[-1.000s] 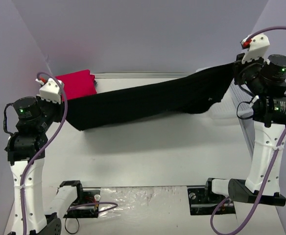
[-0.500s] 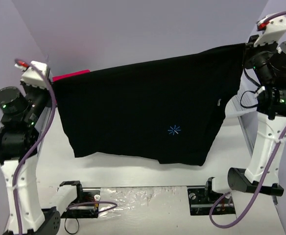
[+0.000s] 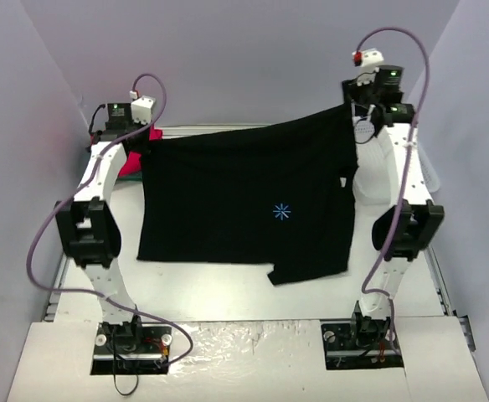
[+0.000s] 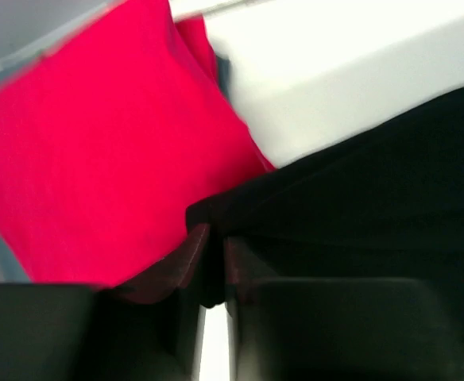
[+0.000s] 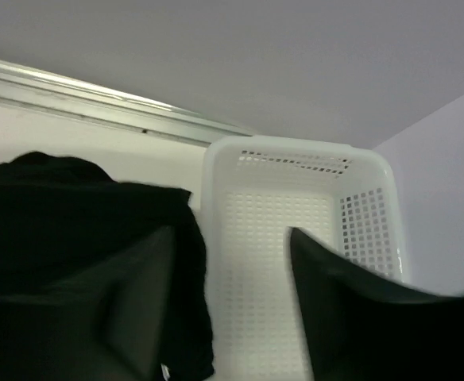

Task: Fold and stack the t-shirts
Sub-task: Flatten out the tshirt

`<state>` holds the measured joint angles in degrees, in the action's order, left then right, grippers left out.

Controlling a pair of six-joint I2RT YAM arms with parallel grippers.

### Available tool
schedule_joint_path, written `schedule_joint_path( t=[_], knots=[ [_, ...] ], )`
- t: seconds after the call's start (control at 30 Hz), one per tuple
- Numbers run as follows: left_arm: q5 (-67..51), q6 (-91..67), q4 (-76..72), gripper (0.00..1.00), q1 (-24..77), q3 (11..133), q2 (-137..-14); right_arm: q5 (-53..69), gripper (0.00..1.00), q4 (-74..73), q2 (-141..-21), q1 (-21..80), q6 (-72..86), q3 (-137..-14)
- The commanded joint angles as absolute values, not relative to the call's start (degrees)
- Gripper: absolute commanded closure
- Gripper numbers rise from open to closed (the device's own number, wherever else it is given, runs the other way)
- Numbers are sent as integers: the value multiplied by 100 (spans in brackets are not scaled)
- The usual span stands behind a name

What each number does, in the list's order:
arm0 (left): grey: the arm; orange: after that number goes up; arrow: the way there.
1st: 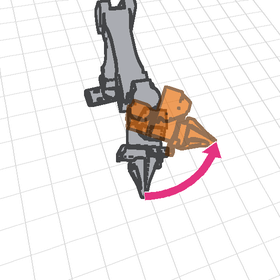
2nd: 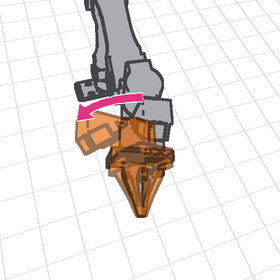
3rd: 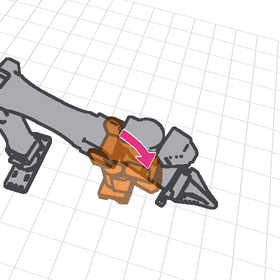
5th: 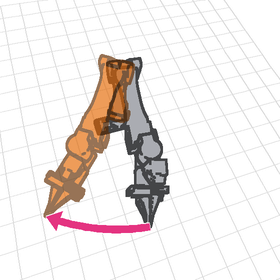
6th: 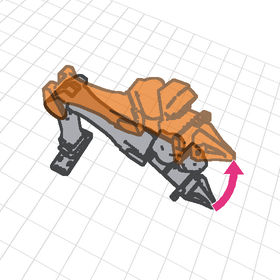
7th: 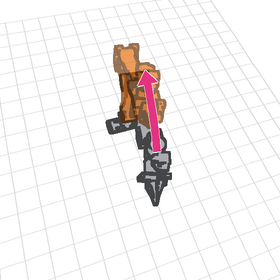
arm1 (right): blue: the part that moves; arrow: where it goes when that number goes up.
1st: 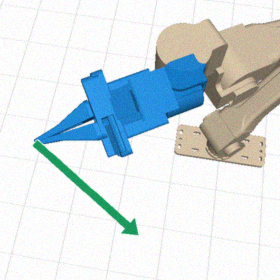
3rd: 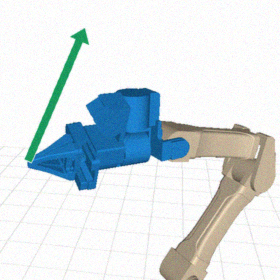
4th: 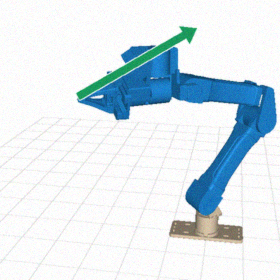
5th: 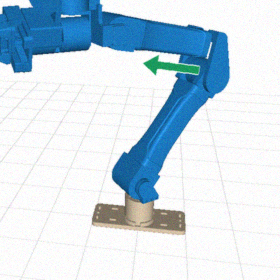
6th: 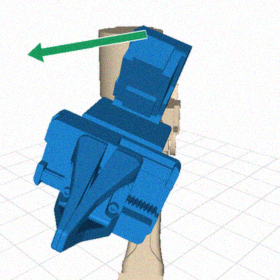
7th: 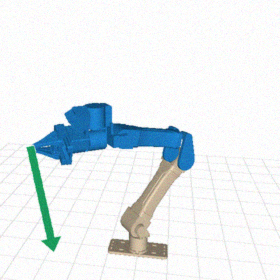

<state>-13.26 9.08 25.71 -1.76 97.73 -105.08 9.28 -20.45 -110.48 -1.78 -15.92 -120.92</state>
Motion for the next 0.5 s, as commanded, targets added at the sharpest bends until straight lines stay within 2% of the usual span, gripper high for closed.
schedule_joint_path(
  t=[0.0, 0.03, 0.07, 0.1, 0.17, 0.23, 0.47],
  knots=[
    [-905, 1168, 2460, 87, -106, 11133, -11371, -355, 26, -1494, -11495, 297, -2153, -12647],
    [-888, 1212, 2531, 67, -71, 11345, -11556, -482, 19, -1503, -11609, 395, -2171, -12691],
    [-766, 1256, 2557, 37, -62, 11651, -11697, -509, 14, -1503, -11697, 483, -2171, -12691],
    [-695, 1257, 2549, 23, -62, 11715, -11794, -466, 13, -1486, -11716, 483, -2153, -12570],
    [-607, 1326, 2373, 9, 121, 11524, -11594, -404, 9, -1503, -11672, 492, -2118, -12437],
    [-466, 1415, 2199, 3, 211, 11208, -11313, -413, 6, -1503, -11506, 492, -2153, -12034],
    [-377, 1679, 1986, 6, 343, 9116, -9189, 173, 7, -1520, -9856, 492, -2101, -9943]
  ],
)
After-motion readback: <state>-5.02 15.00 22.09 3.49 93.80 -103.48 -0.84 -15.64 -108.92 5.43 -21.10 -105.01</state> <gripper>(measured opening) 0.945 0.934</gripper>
